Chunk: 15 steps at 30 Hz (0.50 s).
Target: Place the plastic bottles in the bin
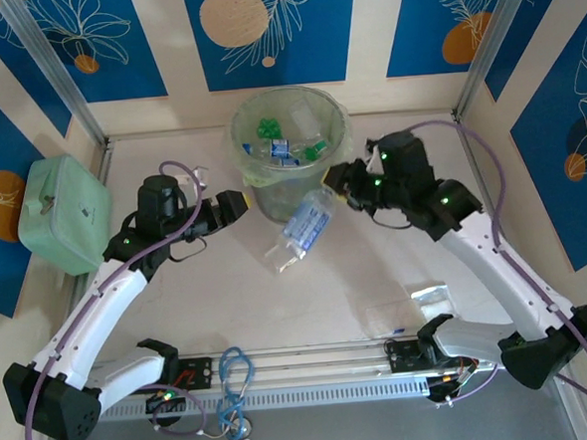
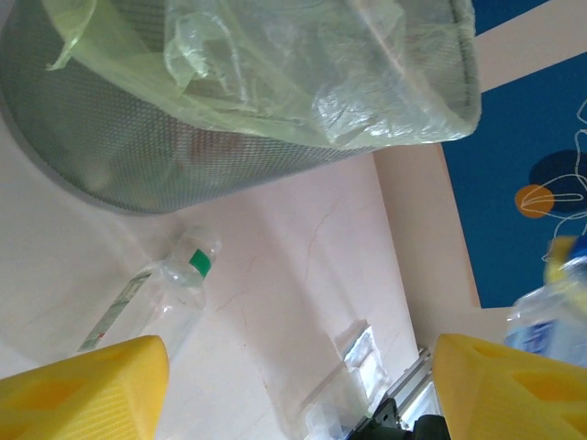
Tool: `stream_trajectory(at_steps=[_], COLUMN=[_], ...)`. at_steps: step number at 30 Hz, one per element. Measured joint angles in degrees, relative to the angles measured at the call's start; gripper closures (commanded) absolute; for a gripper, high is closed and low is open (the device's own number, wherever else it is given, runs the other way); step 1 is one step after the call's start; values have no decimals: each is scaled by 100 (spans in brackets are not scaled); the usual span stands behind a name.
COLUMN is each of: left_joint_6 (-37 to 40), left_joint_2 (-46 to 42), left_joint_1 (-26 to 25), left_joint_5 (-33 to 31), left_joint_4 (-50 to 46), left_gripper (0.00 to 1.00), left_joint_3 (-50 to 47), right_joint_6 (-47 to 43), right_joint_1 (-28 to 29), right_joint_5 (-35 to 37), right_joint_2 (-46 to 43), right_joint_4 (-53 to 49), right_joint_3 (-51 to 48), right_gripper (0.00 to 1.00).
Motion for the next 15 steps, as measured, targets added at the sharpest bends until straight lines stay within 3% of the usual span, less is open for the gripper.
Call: stream_trajectory(at_steps=[9, 15], left_joint_6=[20, 94], left_joint_2=[-122, -144], left_joint_1=[-83, -92], left_joint_5=[-2, -2], left_joint_4=[66, 63], left_gripper=[25, 25], left_joint_3=[-133, -212], right_joint_6=[-153, -188], right_joint_1=[-601, -772], right_joint_5=[-457, -518], right_joint_2=[1388, 2205], right_joint_4=[352, 503], right_joint_3=[2013, 2581], right_gripper=[77, 77])
